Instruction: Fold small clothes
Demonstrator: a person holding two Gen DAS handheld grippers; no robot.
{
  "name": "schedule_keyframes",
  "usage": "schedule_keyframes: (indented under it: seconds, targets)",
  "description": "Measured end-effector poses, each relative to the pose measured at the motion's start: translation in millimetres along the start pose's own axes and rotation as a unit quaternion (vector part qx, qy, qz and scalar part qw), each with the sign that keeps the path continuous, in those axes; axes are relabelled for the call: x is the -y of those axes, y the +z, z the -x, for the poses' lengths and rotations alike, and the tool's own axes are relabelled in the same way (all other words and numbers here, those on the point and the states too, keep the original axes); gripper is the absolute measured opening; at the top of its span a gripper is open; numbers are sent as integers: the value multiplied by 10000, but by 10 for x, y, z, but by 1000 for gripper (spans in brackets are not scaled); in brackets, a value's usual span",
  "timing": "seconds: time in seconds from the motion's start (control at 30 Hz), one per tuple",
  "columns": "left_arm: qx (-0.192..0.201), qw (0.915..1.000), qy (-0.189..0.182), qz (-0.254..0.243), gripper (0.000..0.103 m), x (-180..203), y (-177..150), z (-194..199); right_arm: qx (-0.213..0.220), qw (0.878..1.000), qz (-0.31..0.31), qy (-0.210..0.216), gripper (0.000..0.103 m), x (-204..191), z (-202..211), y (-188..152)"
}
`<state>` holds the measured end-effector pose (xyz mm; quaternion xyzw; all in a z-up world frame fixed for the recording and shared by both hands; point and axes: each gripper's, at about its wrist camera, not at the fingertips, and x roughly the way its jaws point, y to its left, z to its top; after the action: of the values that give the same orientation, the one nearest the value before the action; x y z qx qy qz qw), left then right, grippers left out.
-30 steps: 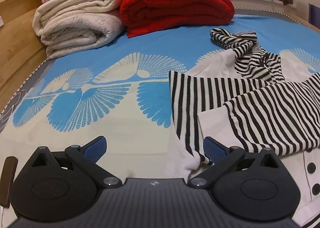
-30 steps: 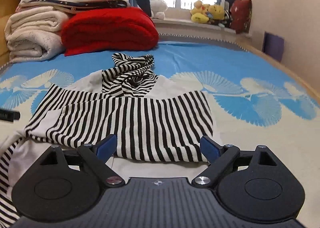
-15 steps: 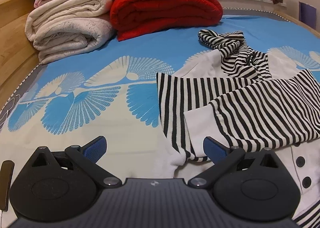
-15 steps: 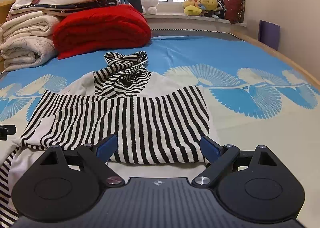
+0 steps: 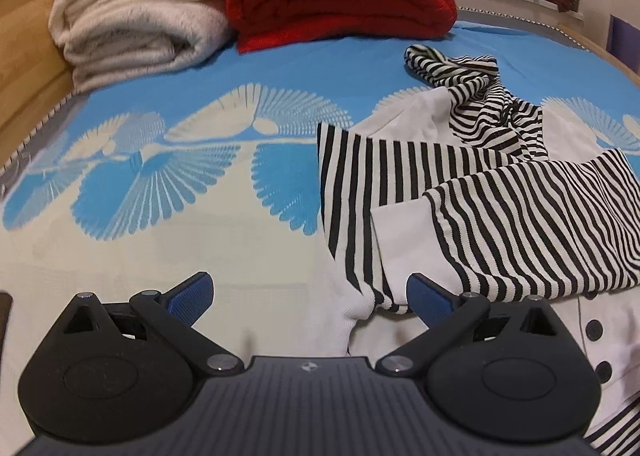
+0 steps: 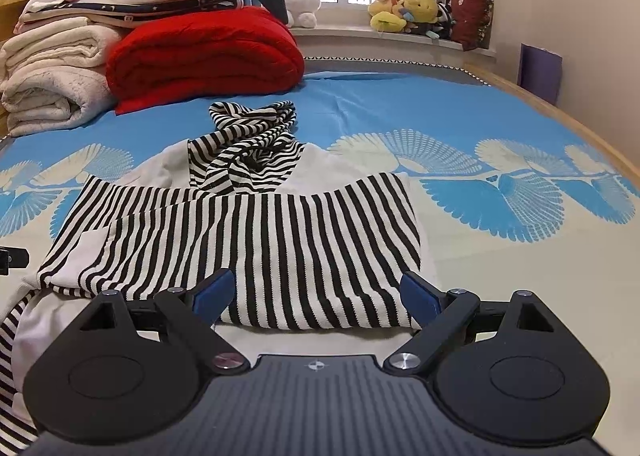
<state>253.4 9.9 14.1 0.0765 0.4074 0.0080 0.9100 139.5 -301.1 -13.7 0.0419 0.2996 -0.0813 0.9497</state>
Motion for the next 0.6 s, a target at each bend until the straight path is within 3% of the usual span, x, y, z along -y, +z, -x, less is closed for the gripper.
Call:
schedule_keyframes:
  seconds: [0.17,0.27,0.33,0.4,0.47,0.6]
  targets:
    - [-93,9998,36,144,103,-78,22,-13,102,9999,-114,-39,90,39,55,38]
    - [76,9996,208,176,103,-204,103,53,521,9975,-468,-7,90,163,275,242]
    - [303,9980,543,67,103,-353,204,106,759,9945,-727,16,90,256,395,474]
    - [562,9907,1239,64,103,-555,290,143,860,9926,-827,225,91,296,434,773]
    - [603,9843,1645,226,103,-753,342,148,854,9933,-700,351,91,233,372,1122]
    - [234,9855,1489,774,103,-1051,374,84,844,9930,-433,708,92,-185,-12,1852]
